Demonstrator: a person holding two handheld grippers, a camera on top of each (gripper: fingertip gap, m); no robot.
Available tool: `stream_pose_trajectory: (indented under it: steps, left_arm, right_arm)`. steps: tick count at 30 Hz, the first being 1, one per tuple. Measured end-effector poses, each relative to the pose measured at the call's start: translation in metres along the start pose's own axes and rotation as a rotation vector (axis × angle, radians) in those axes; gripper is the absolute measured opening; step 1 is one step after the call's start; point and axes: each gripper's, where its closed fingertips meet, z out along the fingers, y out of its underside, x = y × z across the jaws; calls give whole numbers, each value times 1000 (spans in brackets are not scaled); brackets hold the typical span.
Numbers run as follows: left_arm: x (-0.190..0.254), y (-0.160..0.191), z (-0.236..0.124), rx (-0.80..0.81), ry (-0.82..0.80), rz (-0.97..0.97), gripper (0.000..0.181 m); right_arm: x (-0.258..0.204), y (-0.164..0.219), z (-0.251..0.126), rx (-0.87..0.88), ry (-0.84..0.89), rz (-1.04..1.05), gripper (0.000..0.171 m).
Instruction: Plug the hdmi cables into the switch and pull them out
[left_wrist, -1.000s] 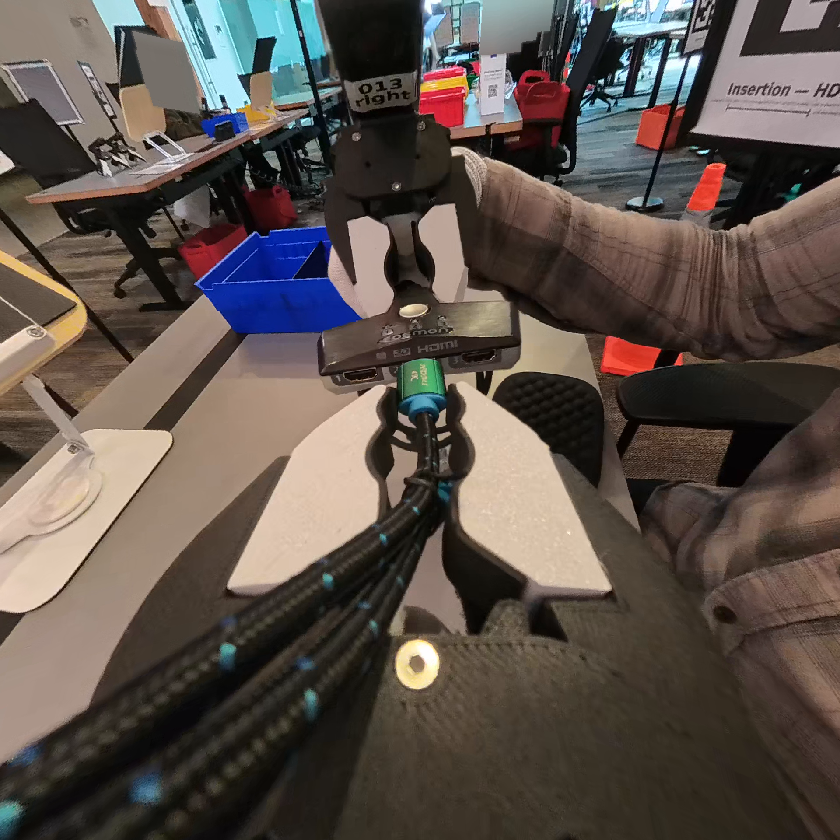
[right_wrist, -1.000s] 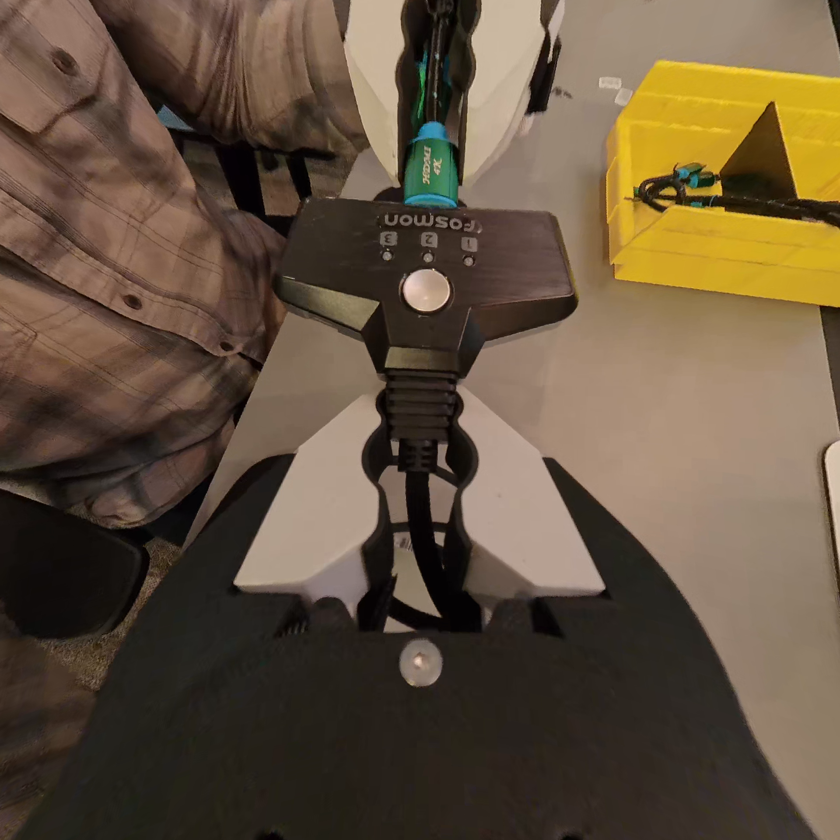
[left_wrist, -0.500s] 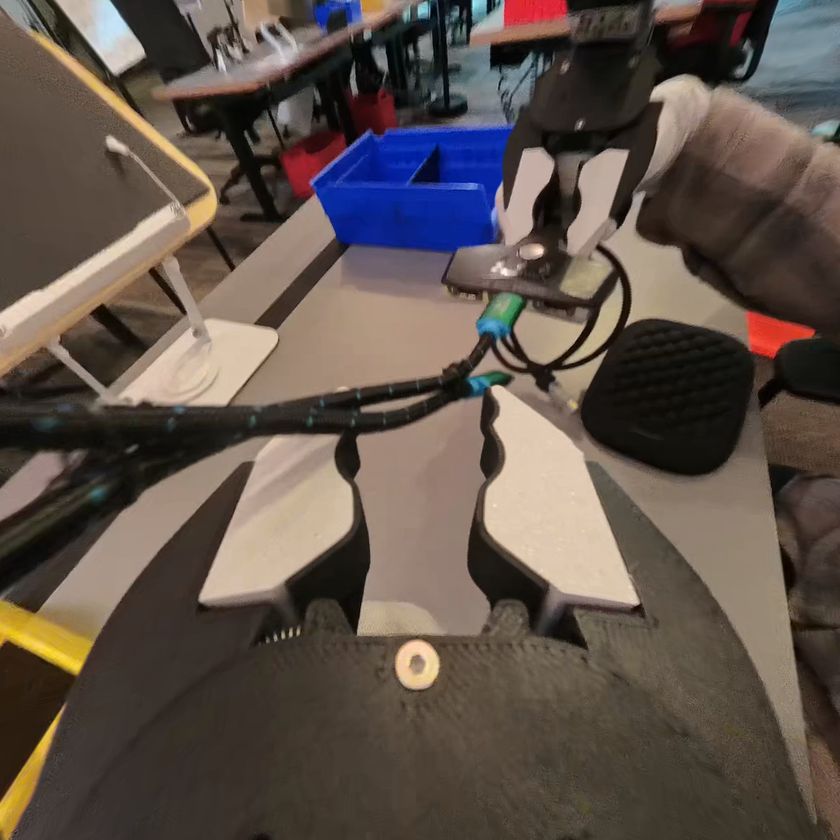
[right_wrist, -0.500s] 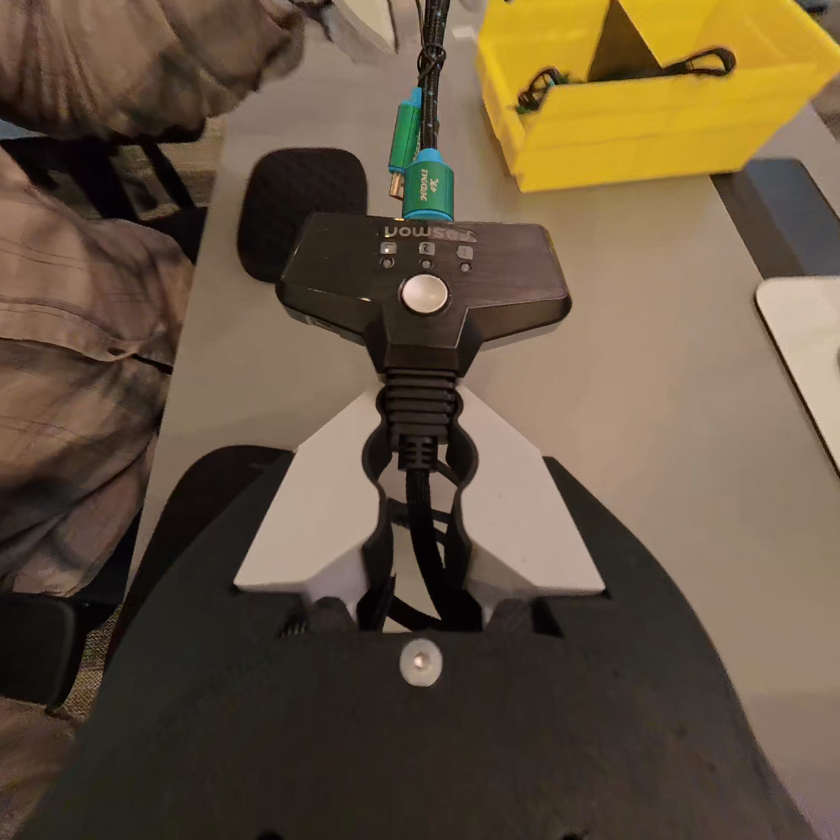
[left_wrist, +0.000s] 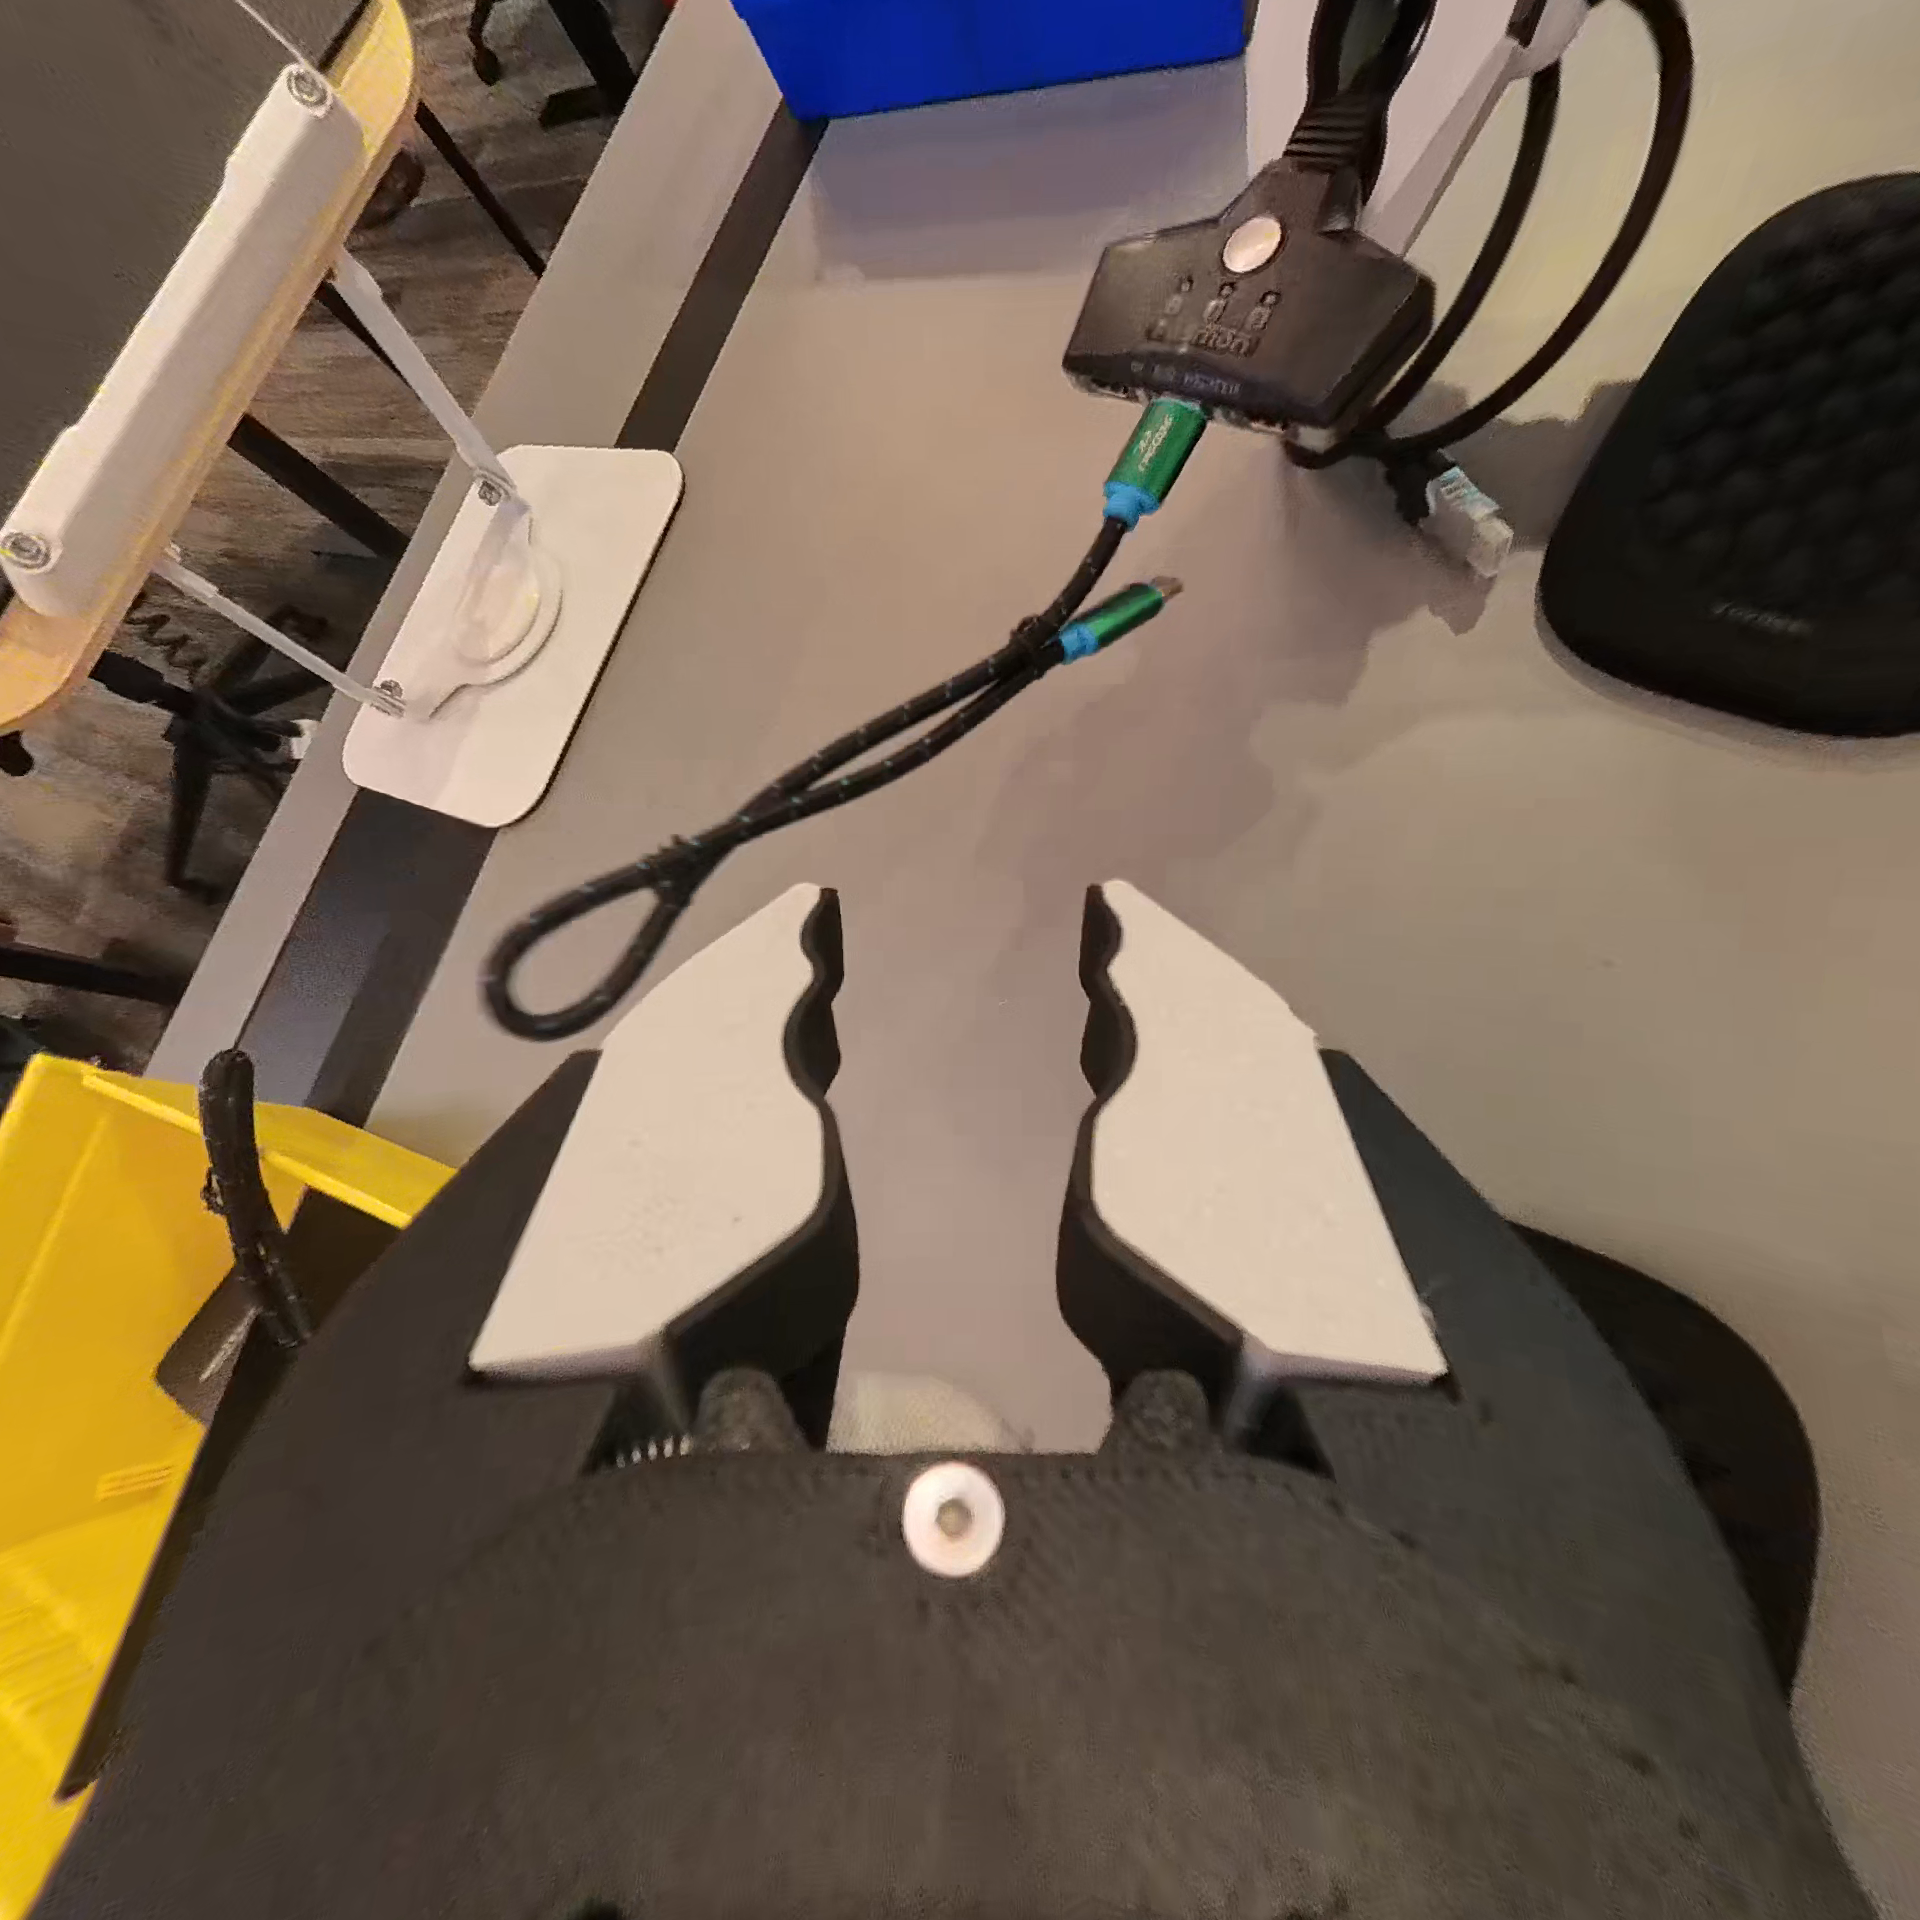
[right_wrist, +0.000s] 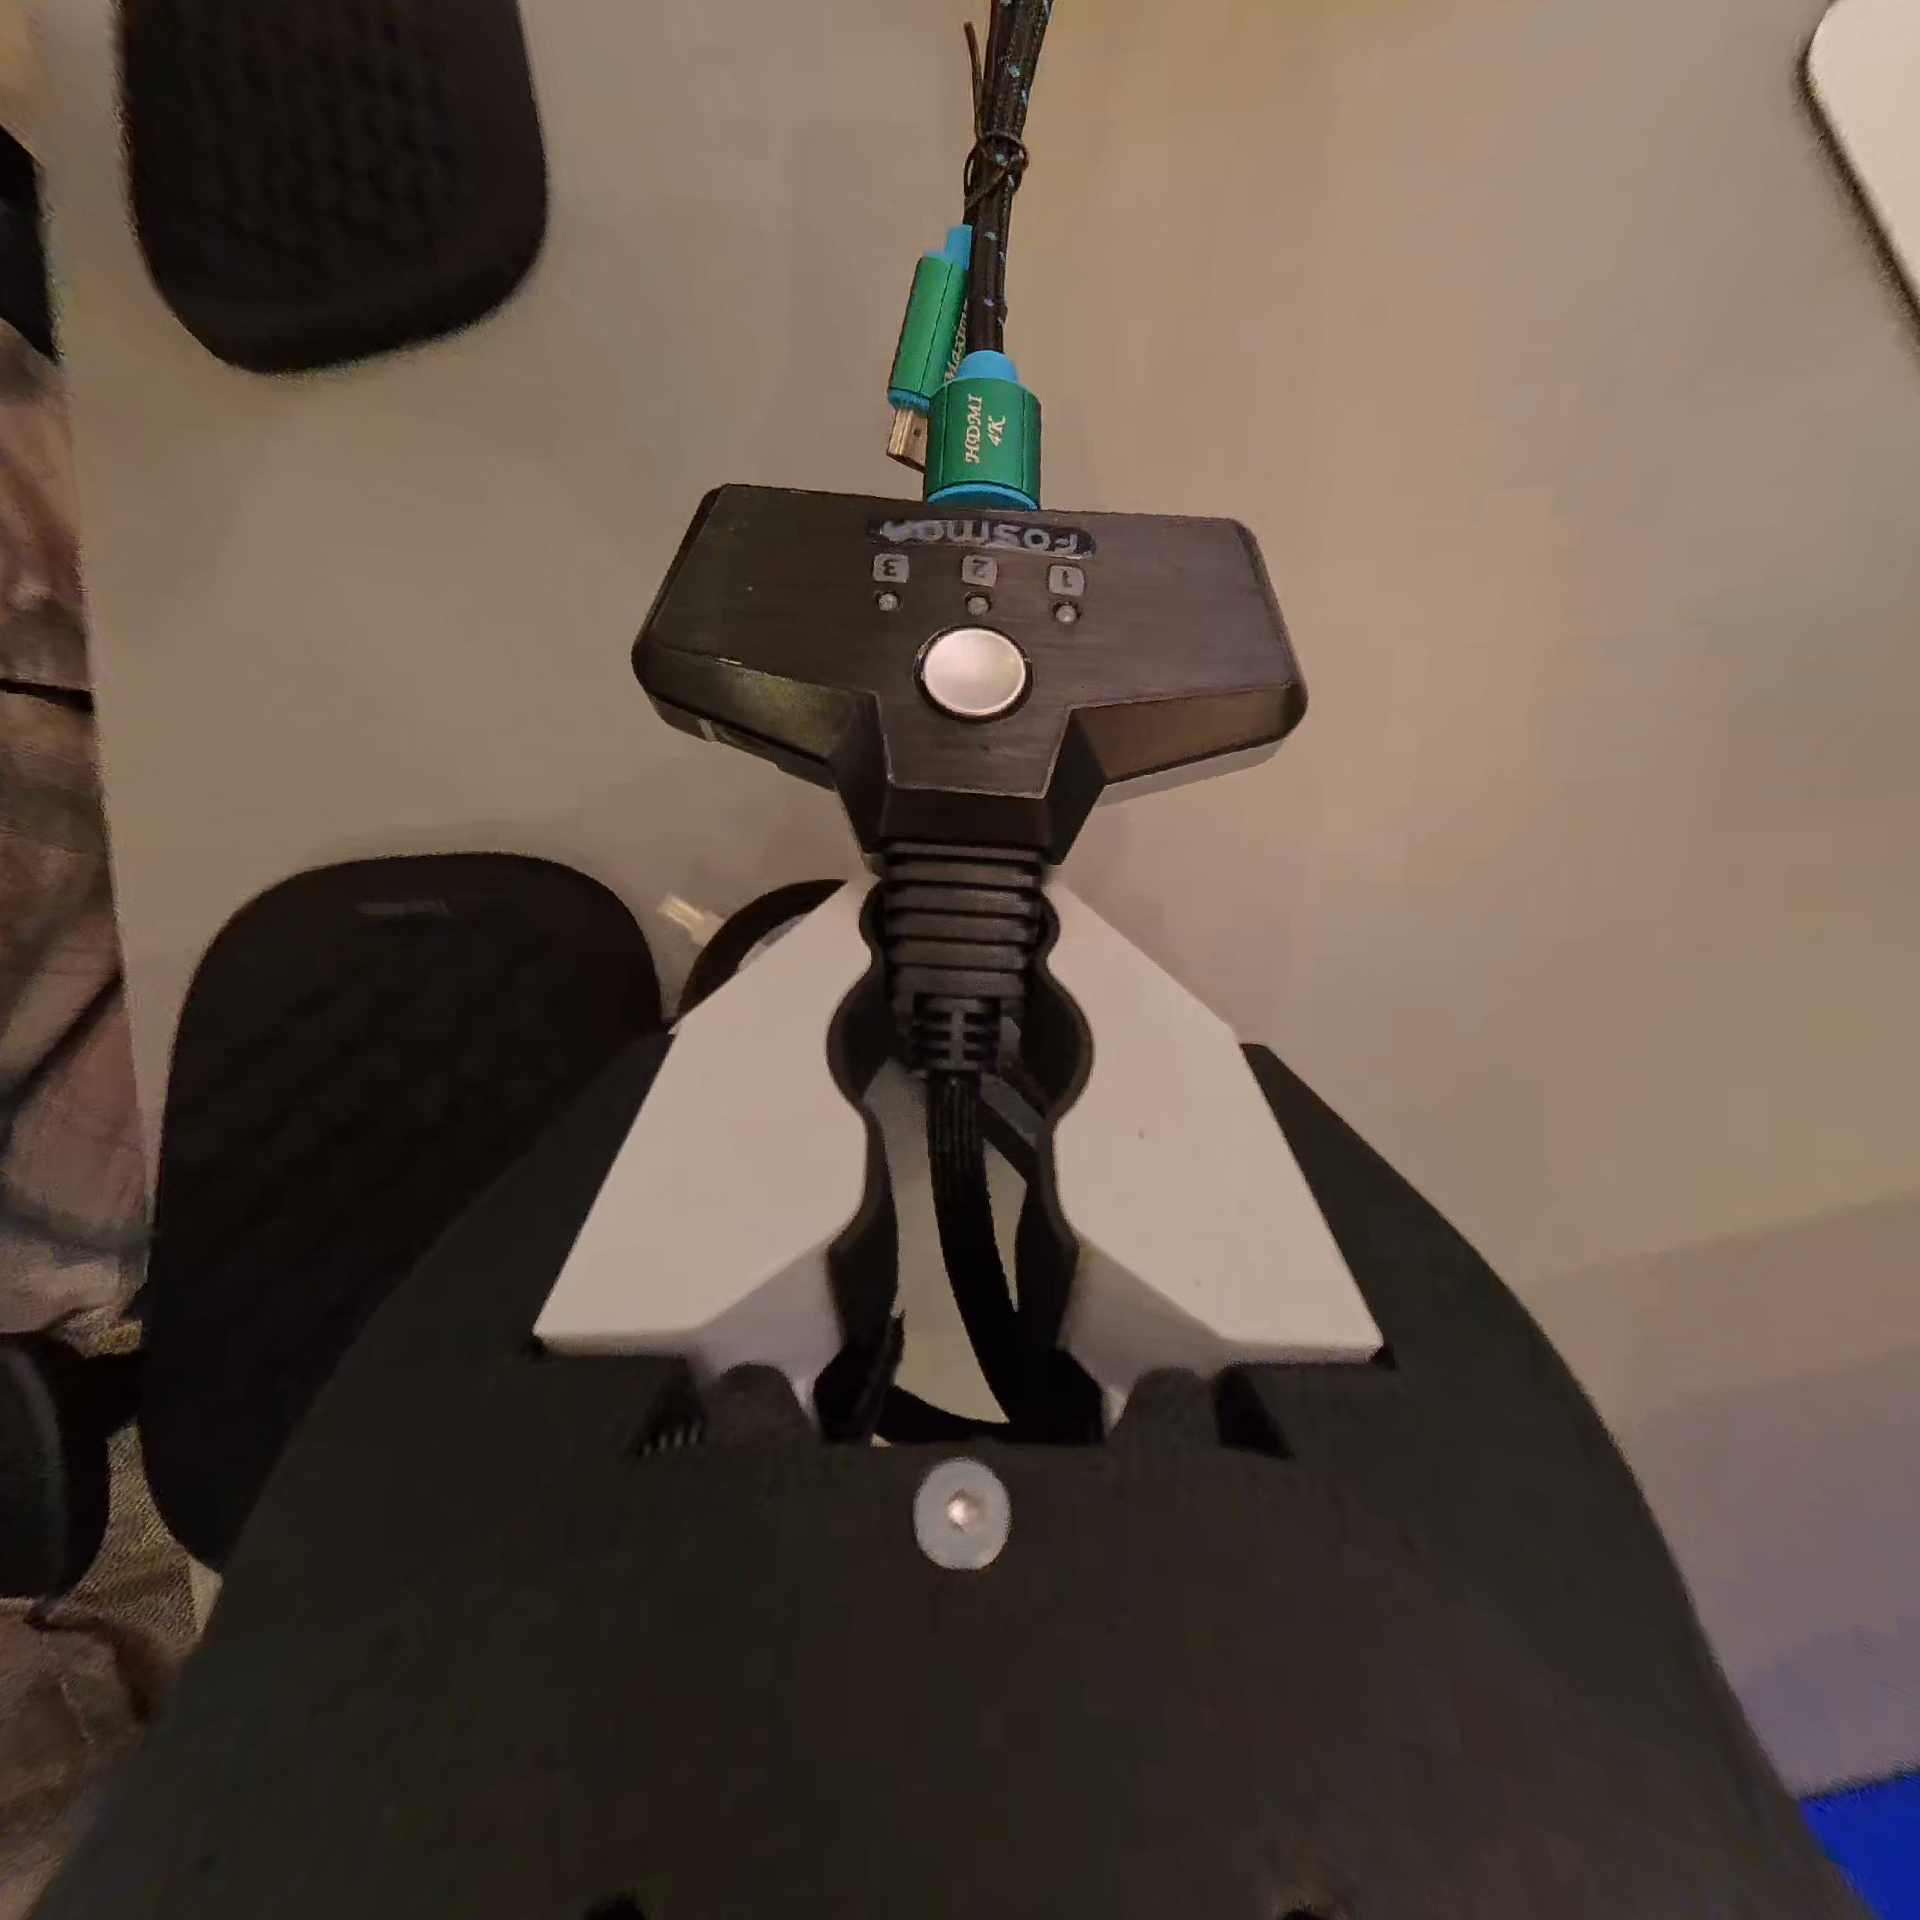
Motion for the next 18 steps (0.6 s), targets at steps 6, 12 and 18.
stream_pose_trajectory:
  steps: [6,12,18]
  left_arm:
    - [-9,10,-4,-39,-30,14,43]
    - [-54,35,-40,-55,-164,-49,42]
    - [-106,71,-92,-49,-359,-164,39]
  right_arm:
    - [10,31,18,-183,34,46,17]
    - [14,39,23,-266,69,65,24]
    - [23,19,6,-240,161,22,62]
